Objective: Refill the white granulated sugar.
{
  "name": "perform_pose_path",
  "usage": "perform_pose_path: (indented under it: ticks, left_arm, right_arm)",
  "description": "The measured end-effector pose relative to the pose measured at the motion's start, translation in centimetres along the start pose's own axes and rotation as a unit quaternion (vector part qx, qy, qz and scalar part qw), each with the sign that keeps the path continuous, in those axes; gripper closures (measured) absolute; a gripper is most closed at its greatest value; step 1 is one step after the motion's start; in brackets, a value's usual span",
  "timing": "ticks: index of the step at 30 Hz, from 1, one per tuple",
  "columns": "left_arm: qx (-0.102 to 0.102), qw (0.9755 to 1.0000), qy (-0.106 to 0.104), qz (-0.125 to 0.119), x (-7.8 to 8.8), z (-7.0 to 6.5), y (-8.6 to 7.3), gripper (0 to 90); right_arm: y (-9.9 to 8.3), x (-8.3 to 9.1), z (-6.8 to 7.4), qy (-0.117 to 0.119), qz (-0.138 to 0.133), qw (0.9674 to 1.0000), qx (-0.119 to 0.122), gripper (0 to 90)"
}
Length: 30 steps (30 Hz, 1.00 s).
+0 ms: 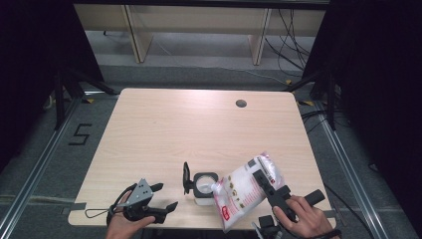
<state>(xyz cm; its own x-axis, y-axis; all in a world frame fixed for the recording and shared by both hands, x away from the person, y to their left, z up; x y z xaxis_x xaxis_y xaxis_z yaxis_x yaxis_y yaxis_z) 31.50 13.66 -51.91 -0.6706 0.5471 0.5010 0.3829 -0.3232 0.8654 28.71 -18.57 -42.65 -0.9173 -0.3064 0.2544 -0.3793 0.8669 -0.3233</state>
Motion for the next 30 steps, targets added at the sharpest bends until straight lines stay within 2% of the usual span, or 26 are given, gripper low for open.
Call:
perform_pose_path:
  ticks: [4, 6, 7, 8, 9, 11, 12, 16, 19, 20, 21, 22, 23, 26, 30]
  left_arm:
    - [0.007, 1.0, 0.0, 0.001, -0.06, -0.09, -0.05, 19.2]
    - [0.005, 1.0, 0.0, 0.001, -0.05, -0.1, -0.04, 19.2]
    - [0.005, 1.0, 0.0, 0.002, -0.05, -0.07, -0.05, 19.1]
    - [0.006, 1.0, 0.001, 0.002, -0.04, -0.07, -0.04, 19.1]
    - [0.003, 1.0, 0.001, 0.001, -0.03, -0.03, -0.03, 19.2]
    - [0.005, 1.0, 0.0, 0.002, -0.04, -0.07, -0.05, 19.2]
    - [0.004, 1.0, 0.0, 0.002, -0.04, -0.05, -0.05, 19.2]
    - [-0.007, 1.0, -0.002, -0.001, -0.06, 0.03, 0.0, 19.2]
    - [0.0, 1.0, 0.0, 0.0, -0.05, 0.0, 0.0, 19.2]
    - [-0.008, 1.0, -0.002, -0.001, -0.05, 0.06, 0.02, 19.2]
    - [-0.007, 1.0, -0.002, -0.001, -0.04, 0.04, 0.0, 19.2]
    - [-0.008, 1.0, -0.001, 0.001, -0.03, 0.06, -0.01, 19.2]
    - [0.0, 1.0, 0.001, 0.001, -0.04, 0.01, -0.02, 19.2]
    - [-0.007, 1.0, -0.003, -0.001, -0.04, 0.05, 0.01, 19.2]
    - [-0.001, 1.0, -0.001, 0.0, -0.04, 0.0, 0.01, 19.1]
  right_arm:
    - [0.04, 0.0, -0.04, 0.001, 0.001, 1.0, 0.001, 52.3]
    - [0.02, 0.14, 0.05, 0.009, 0.01, 0.9999, -0.001, 52.3]
    - [0.1, 0.03, -0.18, 0.01, 0.005, 0.9999, 0.011, 52.3]
    - [0.1, 0.03, -0.18, 0.01, 0.005, 0.9999, 0.011, 52.3]
    - [0.03, 0.1, 0.0, 0.01, 0.009, 0.9999, -0.002, 52.3]
    - [0.08, 0.04, -0.06, 0.001, 0.003, 1.0, 0.001, 52.3]
    - [0.11, 0.02, -0.19, 0.01, 0.004, 0.9999, 0.011, 52.4]
    - [0.1, 0.04, -0.16, 0.01, 0.006, 0.9999, 0.008, 52.4]
    - [0.12, 0.01, -0.23, 0.01, 0.004, 0.9999, 0.01, 52.4]
    - [0.13, 0.01, -0.2, 0.012, 0.005, 0.9999, 0.009, 52.5]
    - [0.2, -0.07, -0.29, 0.002, -0.004, 0.9999, 0.013, 52.5]
    - [0.14, 0.0, -0.21, 0.012, 0.004, 0.9999, 0.01, 52.5]
    - [0.11, -0.02, -0.23, 0.012, 0.003, 0.9999, 0.01, 52.5]
    - [0.05, 0.01, -0.1, 0.011, 0.005, 0.9999, 0.003, 52.5]
    - [0.07, -0.03, -0.15, 0.012, 0.005, 0.9999, 0.004, 52.6]
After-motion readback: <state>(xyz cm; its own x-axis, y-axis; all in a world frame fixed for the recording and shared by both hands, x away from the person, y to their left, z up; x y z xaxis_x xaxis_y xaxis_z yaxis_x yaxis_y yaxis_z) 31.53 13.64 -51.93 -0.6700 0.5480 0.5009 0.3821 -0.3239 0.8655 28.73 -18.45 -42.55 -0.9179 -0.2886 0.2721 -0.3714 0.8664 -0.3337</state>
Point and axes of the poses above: each handheld gripper's, and its own axes: x roughly backward along the jaws, y roughly out of its top, z roughly to its left, the point moved 5 cm from there along -x, roughly forward along the jaws, and after that the axes turned 11 degrees about y, right-handed, at the moved point
